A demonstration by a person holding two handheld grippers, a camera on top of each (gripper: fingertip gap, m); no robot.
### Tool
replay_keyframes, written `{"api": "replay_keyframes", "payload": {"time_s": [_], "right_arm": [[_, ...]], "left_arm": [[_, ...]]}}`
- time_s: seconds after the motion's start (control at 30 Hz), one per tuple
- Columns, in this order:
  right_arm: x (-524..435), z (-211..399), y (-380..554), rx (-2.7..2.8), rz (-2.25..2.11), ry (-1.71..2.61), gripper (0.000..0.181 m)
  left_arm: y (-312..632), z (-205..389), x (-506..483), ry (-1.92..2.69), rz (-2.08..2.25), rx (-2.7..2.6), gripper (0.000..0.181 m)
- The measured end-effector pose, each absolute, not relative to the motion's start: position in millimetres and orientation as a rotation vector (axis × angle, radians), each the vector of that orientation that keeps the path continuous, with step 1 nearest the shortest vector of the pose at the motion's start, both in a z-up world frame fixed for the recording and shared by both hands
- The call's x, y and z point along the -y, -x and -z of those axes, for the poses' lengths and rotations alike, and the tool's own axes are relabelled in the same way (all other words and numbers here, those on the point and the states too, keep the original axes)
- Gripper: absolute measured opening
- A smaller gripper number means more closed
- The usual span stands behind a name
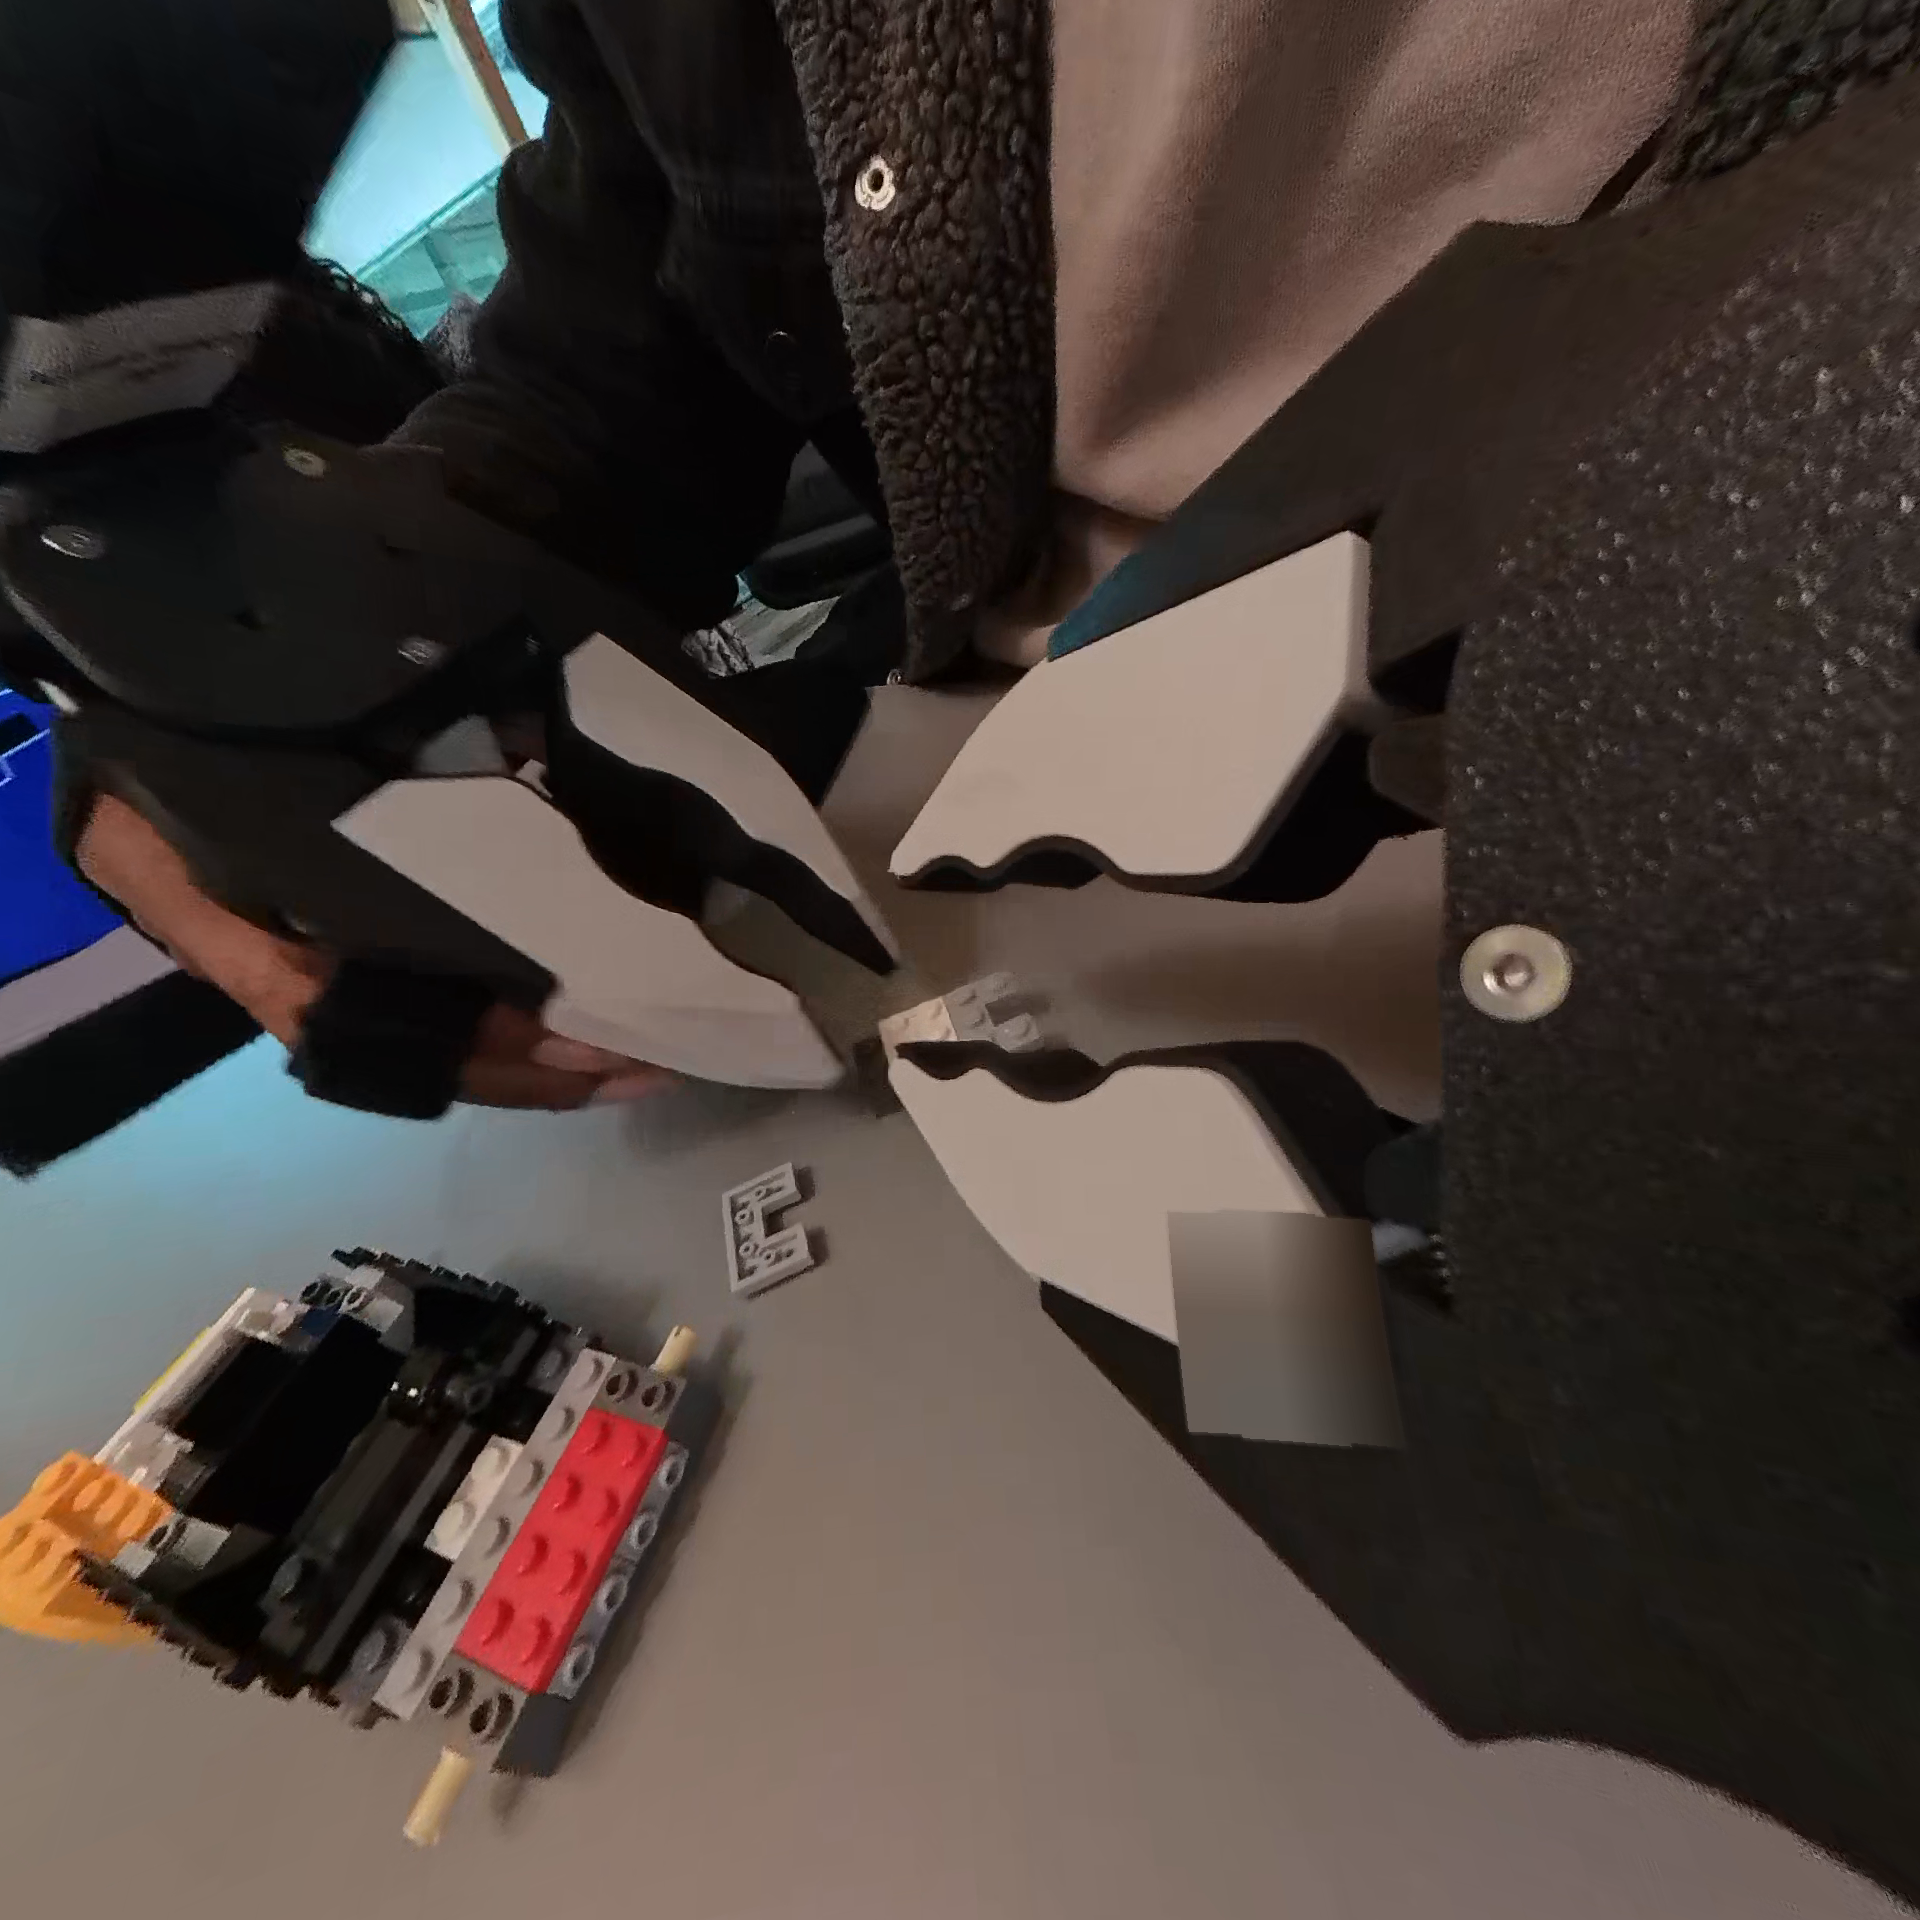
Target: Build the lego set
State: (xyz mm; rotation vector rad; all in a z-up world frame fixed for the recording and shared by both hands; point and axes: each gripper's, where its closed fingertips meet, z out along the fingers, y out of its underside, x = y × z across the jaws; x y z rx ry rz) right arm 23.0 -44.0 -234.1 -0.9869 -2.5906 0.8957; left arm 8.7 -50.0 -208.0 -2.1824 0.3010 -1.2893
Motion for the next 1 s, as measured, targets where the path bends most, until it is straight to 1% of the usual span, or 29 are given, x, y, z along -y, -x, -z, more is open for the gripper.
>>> {"api": "replay_keyframes", "payload": {"time_s": [0.1,0.2,0.37,0.4,0.43,0.5,0.57,0.67,0.8,0.87,0.93,0.97,1.0], "right_arm": [[14.5,218.5,-12.6,2.402,-0.892,1.175,0.024],[0.2,225.7,-6.1,2.319,-0.852,1.360,0.024],[7.8,248.9,0.7,2.338,-0.716,1.487,0.032],[6.8,254.0,0.1,2.351,-0.660,1.499,0.031],[6.7,253.1,2.0,2.338,-0.648,1.491,0.018],[5.9,253.2,1.5,2.343,-0.631,1.490,0.017],[3.2,248.9,1.6,2.335,-0.622,1.395,0.017],[17.1,214.6,5.3,2.247,-0.725,1.113,0.017],[25.1,181.2,5.5,2.133,-0.543,0.794,0.017],[29.2,178.4,4.2,2.111,-0.447,0.709,0.016],[32.7,177.3,4.2,2.089,-0.380,0.665,0.015],[32.8,174.8,4.1,2.067,-0.355,0.645,0.008],[34.4,173.3,3.4,2.058,-0.371,0.650,0.008]], "left_arm": [[-3.0,209.8,45.6,2.184,1.252,-0.271,0.027],[2.1,210.9,40.6,2.180,1.228,-0.232,0.026],[4.6,211.8,38.1,2.178,1.210,-0.209,0.027],[4.6,211.6,38.1,2.177,1.210,-0.209,0.027],[4.8,211.2,38.0,2.174,1.212,-0.207,0.027],[6.5,209.5,36.6,2.160,1.214,-0.191,0.027],[9.3,206.8,34.1,2.138,1.214,-0.167,0.027],[13.5,200.9,29.0,2.088,1.232,-0.109,0.027],[2.5,174.6,30.0,1.916,1.455,-0.048,0.028],[-2.0,173.8,31.5,1.916,1.440,-0.076,0.021],[-6.2,171.5,34.8,1.919,1.409,-0.131,0.006],[-7.6,171.7,36.7,1.927,1.374,-0.174,0.006],[-8.4,170.8,38.5,1.928,1.329,-0.230,0.006]]}}
